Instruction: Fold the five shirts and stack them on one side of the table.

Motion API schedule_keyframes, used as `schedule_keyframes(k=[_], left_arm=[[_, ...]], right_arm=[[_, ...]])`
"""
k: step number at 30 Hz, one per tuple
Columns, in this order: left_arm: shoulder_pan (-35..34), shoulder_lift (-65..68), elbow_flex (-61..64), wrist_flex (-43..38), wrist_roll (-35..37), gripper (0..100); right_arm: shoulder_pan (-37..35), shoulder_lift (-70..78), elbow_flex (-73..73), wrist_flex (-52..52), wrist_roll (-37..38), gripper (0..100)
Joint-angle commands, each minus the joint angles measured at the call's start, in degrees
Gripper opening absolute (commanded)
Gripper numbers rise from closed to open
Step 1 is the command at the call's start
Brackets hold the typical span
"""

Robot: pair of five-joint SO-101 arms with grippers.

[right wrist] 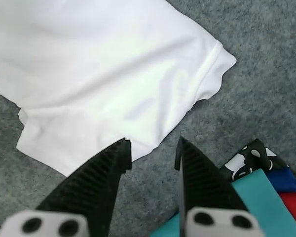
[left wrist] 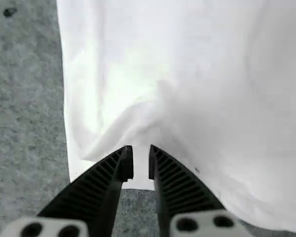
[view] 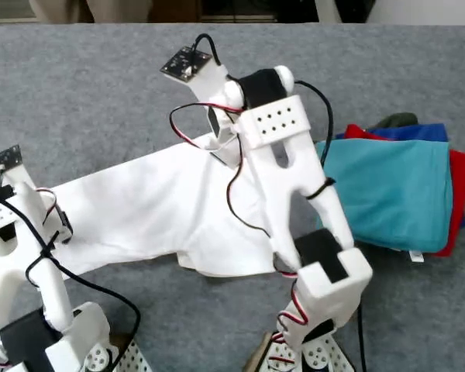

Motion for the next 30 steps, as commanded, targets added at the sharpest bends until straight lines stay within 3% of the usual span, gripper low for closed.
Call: schedule_keyframes(k=[1,5,14,19,26,30], left_arm=[[-0.7,-1.7,-2.4,4.6,-2.1,2],[-2.9,-1.7,-4.5,9.1,-4.2,2],[-18.9,-1.8,-7.7,18.2,-16.2,2],[-22.2,-4.4,-7.7,24.7,-20.3,2],[-19.0,-23.6,-9.8,26.6,-19.4,3],[-9.8,-29.6,-8.2,22.5,-10.8,5]], right_arm=[[0.6,-4.3,2.1,-1.8,0.5,16.1],[0.6,-4.2,3.1,-4.4,0.5,16.1],[0.6,-4.1,5.2,-7.6,0.5,16.2],[0.6,-4.1,8.3,-9.4,0.5,16.2],[0.6,-4.2,8.9,-9.4,0.5,16.2],[0.3,-4.1,8.9,-9.6,0.1,16.2]])
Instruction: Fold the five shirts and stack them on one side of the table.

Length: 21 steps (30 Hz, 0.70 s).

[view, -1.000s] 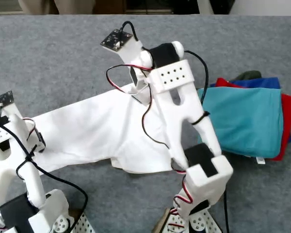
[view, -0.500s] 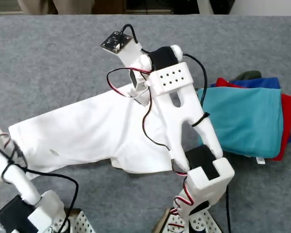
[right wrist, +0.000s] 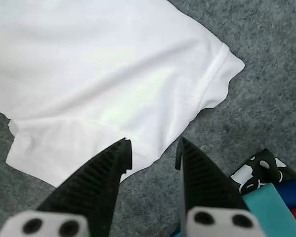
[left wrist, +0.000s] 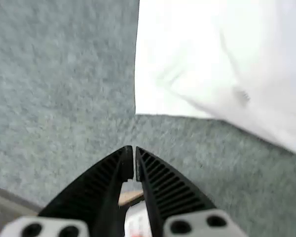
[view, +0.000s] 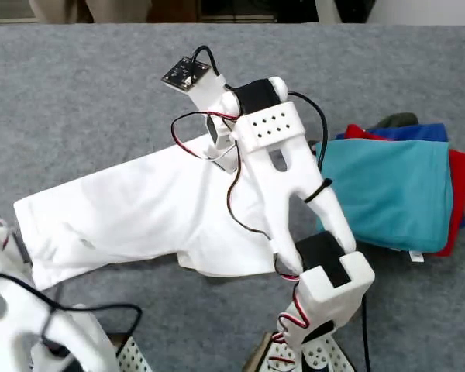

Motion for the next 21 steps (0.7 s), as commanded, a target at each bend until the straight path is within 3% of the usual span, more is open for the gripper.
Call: schedule_keyframes(k=[1,5,12,17,21], left_arm=[[8.7,-3.4,-0.3,-4.1,8.4,8],[17.7,3.0,2.5,-10.5,17.4,16],[19.4,24.8,0.6,-24.8,22.2,16],[19.1,35.0,-7.3,-28.0,25.2,15],[18.9,41.1,-10.4,-25.8,24.8,15]], right_arm=[[0.3,-3.6,0.0,-0.9,0.2,16.2],[0.3,-3.7,0.6,-0.6,0.2,16.2],[0.2,-3.6,0.6,0.4,0.5,16.2],[0.2,-3.6,0.6,0.3,0.2,16.2],[0.2,-3.6,0.6,0.6,0.2,16.2]])
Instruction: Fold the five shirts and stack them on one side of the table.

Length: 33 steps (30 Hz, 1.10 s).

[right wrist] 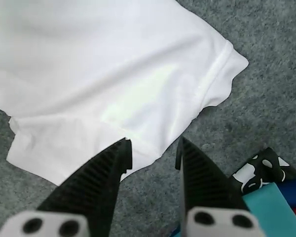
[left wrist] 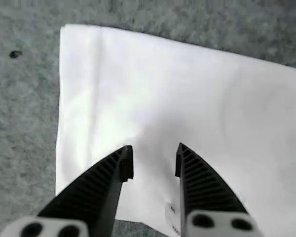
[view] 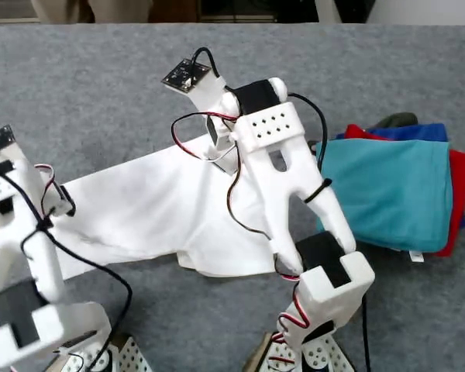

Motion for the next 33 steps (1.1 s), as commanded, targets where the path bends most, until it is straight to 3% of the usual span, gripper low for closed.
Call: schedule_keyframes(k=[1,6,20,29,33], left_arm=[[0.2,3.7,-4.0,1.8,-0.1,14],[0.1,7.5,-3.9,4.0,-2.5,2],[-7.8,-8.1,-1.1,16.0,-4.7,2],[-7.9,-22.5,15.2,16.0,-9.6,3],[-8.1,-26.2,16.4,15.1,-9.3,11]], right_arm=[[0.2,-3.6,0.0,0.5,0.3,16.2],[0.2,-3.6,0.0,0.5,0.3,16.1],[0.2,-3.6,4.6,-1.2,0.4,16.2],[0.2,-3.6,5.8,-2.7,0.3,16.2],[0.2,-3.6,5.8,-2.7,0.4,16.2]])
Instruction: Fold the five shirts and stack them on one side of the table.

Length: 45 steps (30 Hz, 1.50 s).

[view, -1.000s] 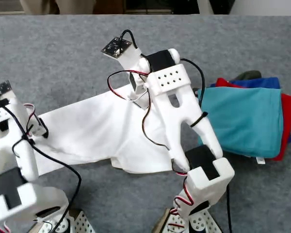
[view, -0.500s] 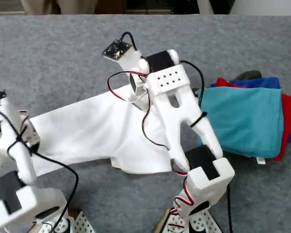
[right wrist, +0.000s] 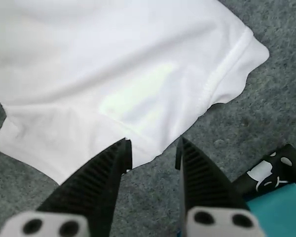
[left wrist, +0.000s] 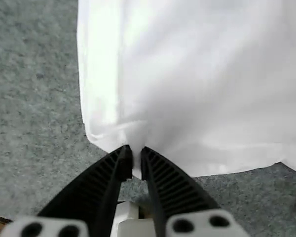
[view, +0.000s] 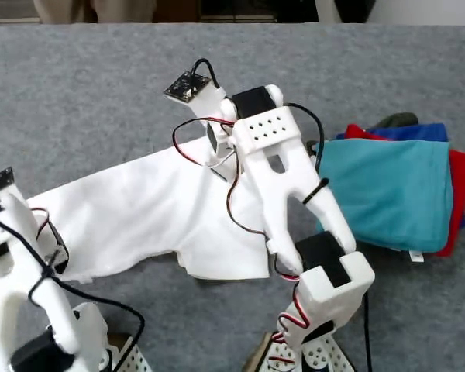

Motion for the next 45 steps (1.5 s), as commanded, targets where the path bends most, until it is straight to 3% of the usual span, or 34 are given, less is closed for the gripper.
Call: schedule_keyframes(k=[1,4,12,18,22,26,30,35,40,45], left_arm=[[-0.8,-3.6,0.4,0.2,-0.2,15],[-0.9,-4.0,0.8,1.0,-0.4,20],[-9.0,-3.6,-4.4,1.0,-0.1,17],[-9.0,-4.0,-11.7,0.5,2.5,2],[-8.4,-3.3,-13.8,-1.2,4.8,3],[-3.9,-0.6,-9.1,-9.8,6.8,3],[0.6,6.5,-6.9,-17.2,6.8,3],[1.1,20.3,-9.0,-25.9,6.9,3],[1.0,33.5,-17.3,-27.2,6.9,3],[0.9,41.8,-27.4,-26.8,6.9,3]], right_arm=[[0.2,-3.6,-0.1,-0.8,0.4,16.2],[0.2,-3.6,0.0,-0.8,0.3,16.2],[0.4,-3.6,0.0,-0.8,0.5,16.2],[0.3,-3.6,0.0,-0.8,0.6,16.2],[0.3,-3.6,0.0,-0.8,0.6,16.2],[0.2,-3.6,0.0,-2.7,0.4,16.0],[0.2,0.0,-0.7,-4.9,0.3,15.9],[0.3,10.1,-6.0,-4.9,0.2,14.6],[0.5,21.1,-16.5,-4.9,0.2,0.9],[1.3,31.6,-30.3,-4.7,0.4,1.8]])
